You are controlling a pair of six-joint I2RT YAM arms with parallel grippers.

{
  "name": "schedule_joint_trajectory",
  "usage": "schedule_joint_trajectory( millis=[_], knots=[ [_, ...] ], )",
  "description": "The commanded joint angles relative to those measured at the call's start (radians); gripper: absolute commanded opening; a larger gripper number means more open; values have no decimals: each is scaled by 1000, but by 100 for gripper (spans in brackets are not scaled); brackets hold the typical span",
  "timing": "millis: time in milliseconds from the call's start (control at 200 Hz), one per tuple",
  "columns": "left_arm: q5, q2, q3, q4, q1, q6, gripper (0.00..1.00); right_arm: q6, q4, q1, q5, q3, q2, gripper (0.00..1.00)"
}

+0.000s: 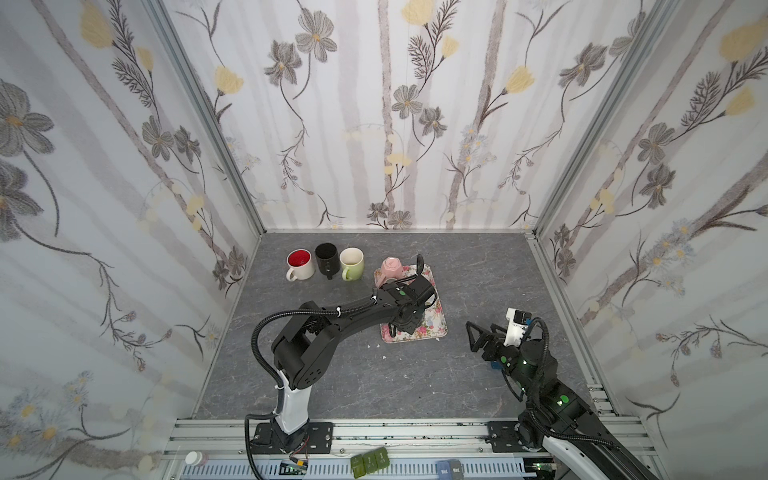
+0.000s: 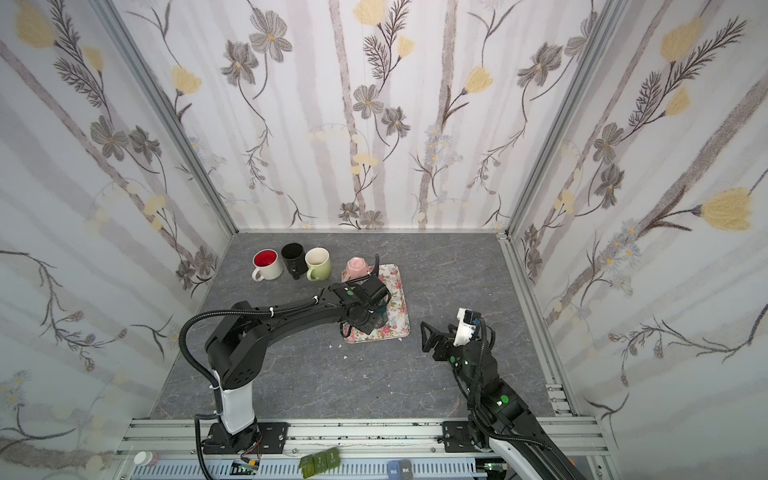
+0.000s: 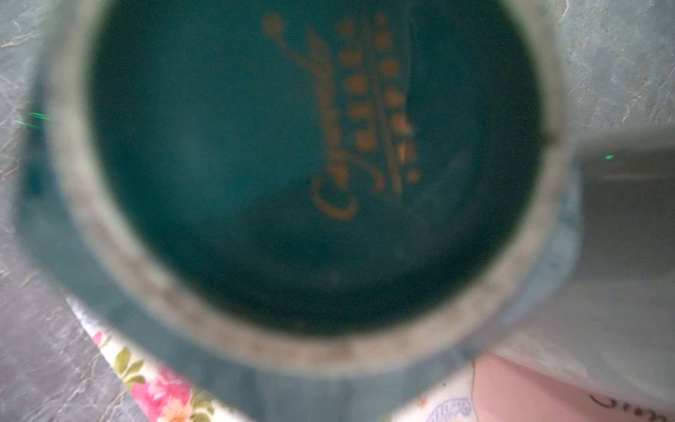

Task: Turn the mug right side up
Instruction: 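Lift the dark-green mug off the tray with the left gripper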

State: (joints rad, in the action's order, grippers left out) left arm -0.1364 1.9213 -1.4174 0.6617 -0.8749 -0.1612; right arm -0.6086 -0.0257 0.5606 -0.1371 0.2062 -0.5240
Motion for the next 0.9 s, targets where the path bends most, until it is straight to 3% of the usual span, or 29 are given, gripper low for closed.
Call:
schedule_joint_trajectory(
  millis=[0,420,894],
  knots=[
    [-14,10,-17,16,-3,-8,13,1,43,-3,5,-4,1,100],
    [-34,25,-28,35,-14,-15,0,-12,44,-4,18,-27,31,100],
    [7,18,-29,17,-21,-55,0,-24,26,-8,25,-45,76,100]
  ],
)
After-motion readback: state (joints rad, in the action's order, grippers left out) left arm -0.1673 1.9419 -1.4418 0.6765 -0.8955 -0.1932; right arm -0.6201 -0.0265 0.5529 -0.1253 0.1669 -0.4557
